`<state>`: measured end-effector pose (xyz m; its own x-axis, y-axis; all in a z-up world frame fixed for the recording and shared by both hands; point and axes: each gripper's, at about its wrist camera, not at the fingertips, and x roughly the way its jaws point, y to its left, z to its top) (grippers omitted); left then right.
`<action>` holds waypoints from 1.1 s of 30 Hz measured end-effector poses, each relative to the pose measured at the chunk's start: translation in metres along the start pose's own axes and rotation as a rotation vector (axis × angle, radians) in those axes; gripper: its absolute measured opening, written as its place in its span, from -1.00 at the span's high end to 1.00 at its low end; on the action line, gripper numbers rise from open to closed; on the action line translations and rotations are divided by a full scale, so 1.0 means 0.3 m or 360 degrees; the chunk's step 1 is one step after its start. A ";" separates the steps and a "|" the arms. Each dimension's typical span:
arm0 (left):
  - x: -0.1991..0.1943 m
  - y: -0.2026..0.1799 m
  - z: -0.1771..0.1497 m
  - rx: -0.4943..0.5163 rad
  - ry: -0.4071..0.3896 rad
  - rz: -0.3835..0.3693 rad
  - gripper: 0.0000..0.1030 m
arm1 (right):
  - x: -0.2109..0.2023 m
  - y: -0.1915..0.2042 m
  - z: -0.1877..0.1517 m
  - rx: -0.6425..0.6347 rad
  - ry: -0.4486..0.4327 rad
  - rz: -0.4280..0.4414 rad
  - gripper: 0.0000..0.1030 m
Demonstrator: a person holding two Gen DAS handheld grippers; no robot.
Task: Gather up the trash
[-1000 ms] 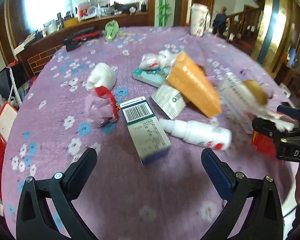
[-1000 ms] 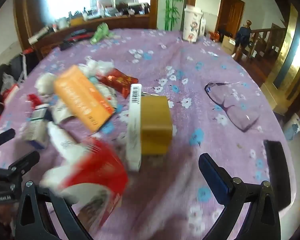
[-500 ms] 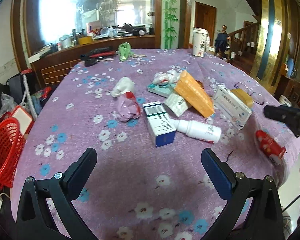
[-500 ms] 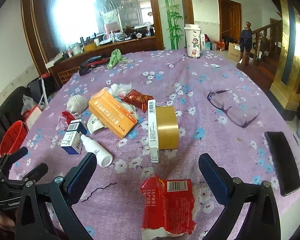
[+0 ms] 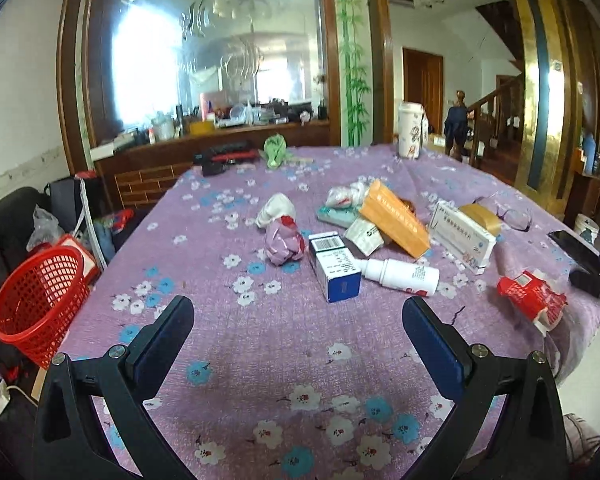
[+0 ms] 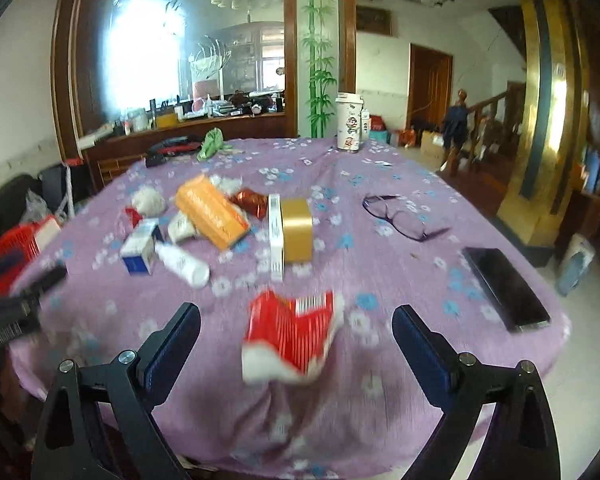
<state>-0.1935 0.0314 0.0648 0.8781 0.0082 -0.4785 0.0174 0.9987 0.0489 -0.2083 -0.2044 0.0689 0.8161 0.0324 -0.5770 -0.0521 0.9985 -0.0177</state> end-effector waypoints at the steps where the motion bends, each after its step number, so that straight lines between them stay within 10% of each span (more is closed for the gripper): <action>1: -0.011 0.001 0.004 0.0009 -0.0017 -0.0008 -1.00 | -0.008 0.008 -0.023 -0.0026 -0.0008 -0.0022 -0.89; 33: -0.015 -0.043 -0.057 0.0144 -0.0027 -0.0037 -1.00 | -0.008 0.035 -0.035 -0.0073 -0.0030 -0.0112 -0.89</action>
<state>-0.2058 0.0193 0.0513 0.8849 -0.0168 -0.4655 0.0807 0.9898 0.1175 -0.2170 -0.1944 0.0614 0.8294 -0.0364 -0.5574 -0.0203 0.9953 -0.0952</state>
